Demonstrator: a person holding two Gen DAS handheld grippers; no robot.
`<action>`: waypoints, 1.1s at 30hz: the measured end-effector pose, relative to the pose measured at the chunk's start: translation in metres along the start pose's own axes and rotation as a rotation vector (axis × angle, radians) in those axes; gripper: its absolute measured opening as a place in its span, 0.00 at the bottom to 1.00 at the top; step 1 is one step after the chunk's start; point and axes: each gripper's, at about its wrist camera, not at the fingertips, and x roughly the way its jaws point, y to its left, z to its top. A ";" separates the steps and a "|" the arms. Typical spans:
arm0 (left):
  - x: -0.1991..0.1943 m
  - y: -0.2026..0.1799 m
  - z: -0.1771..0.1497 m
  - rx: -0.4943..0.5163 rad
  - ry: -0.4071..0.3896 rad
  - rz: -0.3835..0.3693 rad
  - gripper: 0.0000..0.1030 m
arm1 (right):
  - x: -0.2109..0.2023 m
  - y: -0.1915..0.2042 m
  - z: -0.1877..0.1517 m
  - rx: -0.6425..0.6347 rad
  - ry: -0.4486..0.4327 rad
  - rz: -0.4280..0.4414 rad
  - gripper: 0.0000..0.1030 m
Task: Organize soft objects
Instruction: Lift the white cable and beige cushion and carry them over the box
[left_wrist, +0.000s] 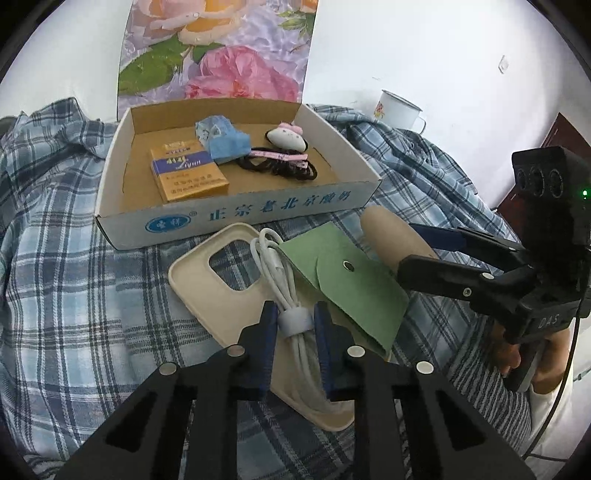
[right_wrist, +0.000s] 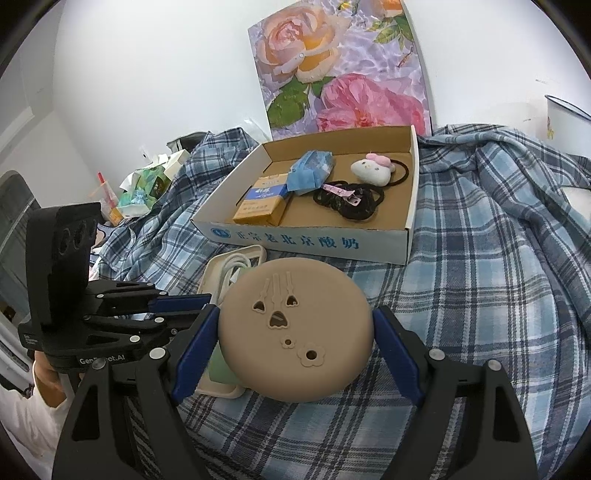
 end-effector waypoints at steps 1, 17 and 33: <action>-0.002 -0.001 0.000 0.003 -0.007 0.003 0.21 | -0.001 0.000 0.000 -0.002 -0.004 0.000 0.80; -0.040 -0.007 0.011 -0.006 -0.129 0.022 0.20 | -0.028 0.018 0.006 -0.073 -0.148 -0.016 0.80; -0.095 -0.020 0.035 0.016 -0.274 0.050 0.20 | -0.092 0.058 0.029 -0.190 -0.312 -0.111 0.80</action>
